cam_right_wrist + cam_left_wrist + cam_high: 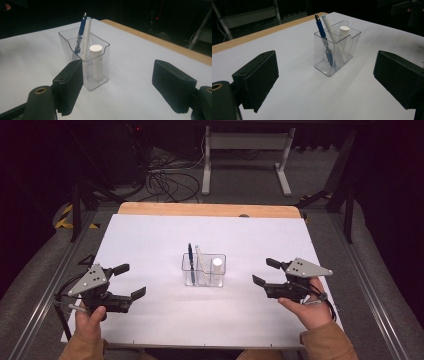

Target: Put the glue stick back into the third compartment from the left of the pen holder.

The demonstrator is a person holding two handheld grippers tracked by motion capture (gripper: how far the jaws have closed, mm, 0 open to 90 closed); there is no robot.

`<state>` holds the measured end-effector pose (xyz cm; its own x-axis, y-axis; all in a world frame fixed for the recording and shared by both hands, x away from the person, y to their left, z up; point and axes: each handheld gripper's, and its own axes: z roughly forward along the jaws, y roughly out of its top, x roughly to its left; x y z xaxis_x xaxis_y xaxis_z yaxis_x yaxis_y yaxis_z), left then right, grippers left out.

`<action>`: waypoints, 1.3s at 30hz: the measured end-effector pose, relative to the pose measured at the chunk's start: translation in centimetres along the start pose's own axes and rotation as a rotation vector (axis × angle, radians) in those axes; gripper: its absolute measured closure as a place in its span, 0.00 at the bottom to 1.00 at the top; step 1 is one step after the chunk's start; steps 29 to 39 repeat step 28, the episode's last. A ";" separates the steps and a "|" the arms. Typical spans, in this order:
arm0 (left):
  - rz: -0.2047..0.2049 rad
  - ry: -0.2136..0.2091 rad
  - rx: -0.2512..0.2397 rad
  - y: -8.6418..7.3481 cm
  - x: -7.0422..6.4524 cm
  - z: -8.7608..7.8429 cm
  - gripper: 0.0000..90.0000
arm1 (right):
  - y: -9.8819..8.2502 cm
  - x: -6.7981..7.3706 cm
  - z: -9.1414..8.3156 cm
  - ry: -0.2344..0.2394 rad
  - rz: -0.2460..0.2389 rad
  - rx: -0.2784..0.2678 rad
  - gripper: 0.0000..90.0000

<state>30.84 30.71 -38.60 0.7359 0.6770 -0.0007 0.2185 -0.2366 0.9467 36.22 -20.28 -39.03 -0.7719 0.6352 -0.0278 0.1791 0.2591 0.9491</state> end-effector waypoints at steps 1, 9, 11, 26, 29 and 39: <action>0.003 0.000 -0.001 0.0 0.0 0.0 0.08 | -0.2 -0.1 0.0 0.006 0.005 0.008 0.29; 0.012 0.009 0.004 0.0 0.0 0.1 0.08 | -2.0 -0.7 0.1 -0.009 0.001 0.032 0.29; 0.010 0.009 0.006 -0.1 0.0 0.2 0.08 | -2.4 -1.0 -0.1 -0.016 0.023 0.017 0.29; 0.006 0.009 0.007 -0.5 -0.1 0.5 0.07 | -3.8 -1.9 -0.6 -0.044 0.060 0.030 0.28; 0.015 0.013 0.000 -0.6 0.0 0.4 0.07 | -3.8 -1.9 -0.6 -0.047 0.061 0.036 0.28; 0.015 0.013 0.000 -0.6 0.0 0.4 0.07 | -3.8 -1.9 -0.6 -0.047 0.061 0.036 0.28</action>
